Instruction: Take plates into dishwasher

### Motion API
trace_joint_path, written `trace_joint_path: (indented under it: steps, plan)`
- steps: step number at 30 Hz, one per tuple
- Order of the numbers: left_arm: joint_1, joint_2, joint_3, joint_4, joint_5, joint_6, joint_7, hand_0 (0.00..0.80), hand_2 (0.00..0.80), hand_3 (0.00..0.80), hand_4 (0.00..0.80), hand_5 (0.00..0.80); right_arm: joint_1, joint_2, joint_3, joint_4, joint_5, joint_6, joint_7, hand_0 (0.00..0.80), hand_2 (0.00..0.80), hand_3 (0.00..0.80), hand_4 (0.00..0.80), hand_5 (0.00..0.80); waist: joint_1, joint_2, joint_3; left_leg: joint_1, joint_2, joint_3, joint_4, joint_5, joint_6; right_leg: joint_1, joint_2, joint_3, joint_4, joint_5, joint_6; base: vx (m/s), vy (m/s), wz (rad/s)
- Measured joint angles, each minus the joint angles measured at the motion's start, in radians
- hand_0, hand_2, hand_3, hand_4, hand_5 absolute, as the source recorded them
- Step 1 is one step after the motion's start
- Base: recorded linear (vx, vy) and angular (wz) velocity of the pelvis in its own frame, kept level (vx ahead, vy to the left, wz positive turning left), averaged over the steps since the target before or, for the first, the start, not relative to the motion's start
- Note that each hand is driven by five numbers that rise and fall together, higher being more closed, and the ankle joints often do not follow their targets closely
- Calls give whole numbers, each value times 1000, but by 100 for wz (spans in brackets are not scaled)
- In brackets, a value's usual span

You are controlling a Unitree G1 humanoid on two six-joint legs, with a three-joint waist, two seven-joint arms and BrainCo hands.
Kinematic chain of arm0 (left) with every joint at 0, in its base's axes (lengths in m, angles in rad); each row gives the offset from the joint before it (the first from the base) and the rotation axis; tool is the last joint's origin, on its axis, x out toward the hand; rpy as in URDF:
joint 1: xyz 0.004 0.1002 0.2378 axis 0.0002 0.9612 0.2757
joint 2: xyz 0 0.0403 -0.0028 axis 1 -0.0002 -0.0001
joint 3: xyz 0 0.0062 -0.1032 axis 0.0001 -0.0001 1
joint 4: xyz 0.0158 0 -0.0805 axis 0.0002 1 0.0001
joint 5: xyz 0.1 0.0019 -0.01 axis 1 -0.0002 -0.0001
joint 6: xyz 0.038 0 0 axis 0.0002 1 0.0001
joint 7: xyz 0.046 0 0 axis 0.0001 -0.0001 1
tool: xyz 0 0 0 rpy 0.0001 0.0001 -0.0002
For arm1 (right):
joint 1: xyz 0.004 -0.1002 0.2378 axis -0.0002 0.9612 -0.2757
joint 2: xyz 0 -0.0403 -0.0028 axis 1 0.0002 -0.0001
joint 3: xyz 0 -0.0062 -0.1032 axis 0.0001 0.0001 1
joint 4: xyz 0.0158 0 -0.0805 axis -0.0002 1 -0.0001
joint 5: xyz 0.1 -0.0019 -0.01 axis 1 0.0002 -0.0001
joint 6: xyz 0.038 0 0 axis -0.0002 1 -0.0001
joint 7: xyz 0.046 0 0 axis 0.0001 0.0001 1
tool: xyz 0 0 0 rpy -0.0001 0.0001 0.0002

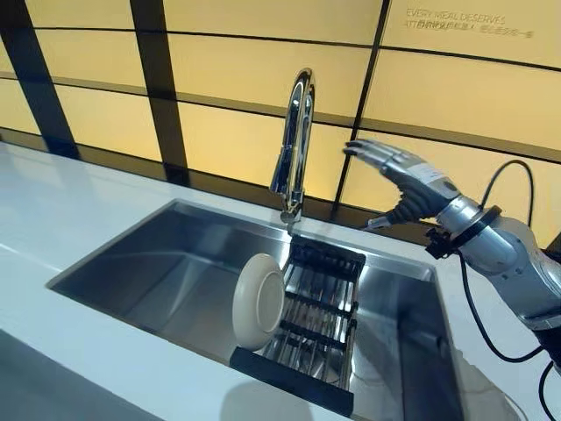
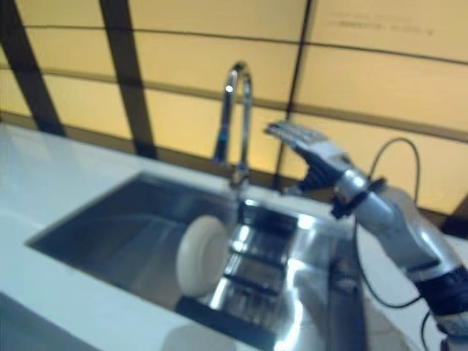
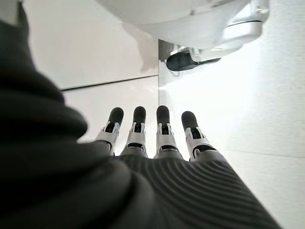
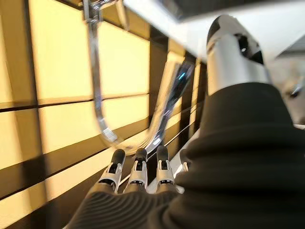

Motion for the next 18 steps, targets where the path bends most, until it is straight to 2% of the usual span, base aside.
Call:
trace_joint_path:
  steps: [12,18]
  plan:
    - [6,0,-1,-39,-1,12,-17,0,0,0,0,0,-94,-22,123,-4,-61,-89,67,0,0,0,0,0,0,5,-39,-1,3,1,-2,2,-2,8,1,-1,0,-5,5,3,5,2]
    - [6,0,-1,-39,-1,16,-21,0,0,0,0,0,-113,-11,191,-20,-61,-127,143,0,0,0,0,0,4,-2,-51,1,3,2,-1,2,-2,9,1,-1,0,-5,5,6,11,0]
